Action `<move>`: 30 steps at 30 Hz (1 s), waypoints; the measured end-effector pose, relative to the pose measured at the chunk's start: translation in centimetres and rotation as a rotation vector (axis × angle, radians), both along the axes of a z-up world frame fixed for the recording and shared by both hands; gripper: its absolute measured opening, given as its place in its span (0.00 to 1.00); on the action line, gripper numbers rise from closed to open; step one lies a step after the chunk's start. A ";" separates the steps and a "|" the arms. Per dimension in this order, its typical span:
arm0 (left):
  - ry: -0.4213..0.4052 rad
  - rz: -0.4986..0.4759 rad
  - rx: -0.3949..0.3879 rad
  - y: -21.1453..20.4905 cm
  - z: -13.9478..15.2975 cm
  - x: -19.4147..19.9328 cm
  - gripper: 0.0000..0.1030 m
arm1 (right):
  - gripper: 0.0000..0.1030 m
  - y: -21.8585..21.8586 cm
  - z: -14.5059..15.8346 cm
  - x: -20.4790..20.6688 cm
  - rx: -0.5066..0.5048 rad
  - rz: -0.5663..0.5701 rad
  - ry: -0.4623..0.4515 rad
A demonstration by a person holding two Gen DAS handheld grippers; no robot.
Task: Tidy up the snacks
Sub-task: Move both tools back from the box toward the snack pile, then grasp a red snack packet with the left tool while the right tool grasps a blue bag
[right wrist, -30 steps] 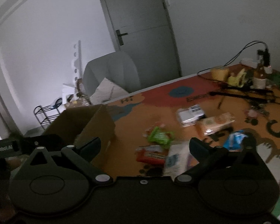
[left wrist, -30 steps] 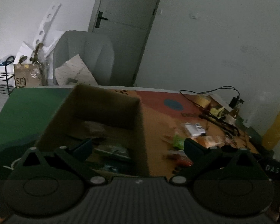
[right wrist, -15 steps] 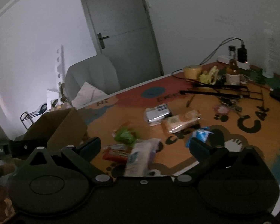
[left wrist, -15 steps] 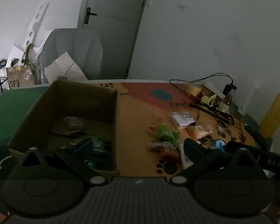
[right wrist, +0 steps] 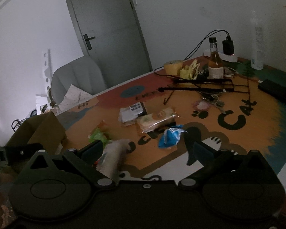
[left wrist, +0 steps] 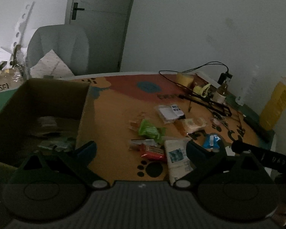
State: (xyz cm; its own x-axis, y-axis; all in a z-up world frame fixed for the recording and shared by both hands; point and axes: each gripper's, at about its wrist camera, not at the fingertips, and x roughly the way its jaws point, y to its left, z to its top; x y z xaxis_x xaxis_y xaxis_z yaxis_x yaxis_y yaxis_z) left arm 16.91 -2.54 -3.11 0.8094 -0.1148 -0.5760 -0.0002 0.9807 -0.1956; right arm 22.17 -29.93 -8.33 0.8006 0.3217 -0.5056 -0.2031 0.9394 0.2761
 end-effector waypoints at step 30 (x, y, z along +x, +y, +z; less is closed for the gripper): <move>0.138 -0.028 0.000 -2.6 -6.5 7.7 0.51 | 0.81 -0.2 -4.7 5.4 0.030 -0.003 0.093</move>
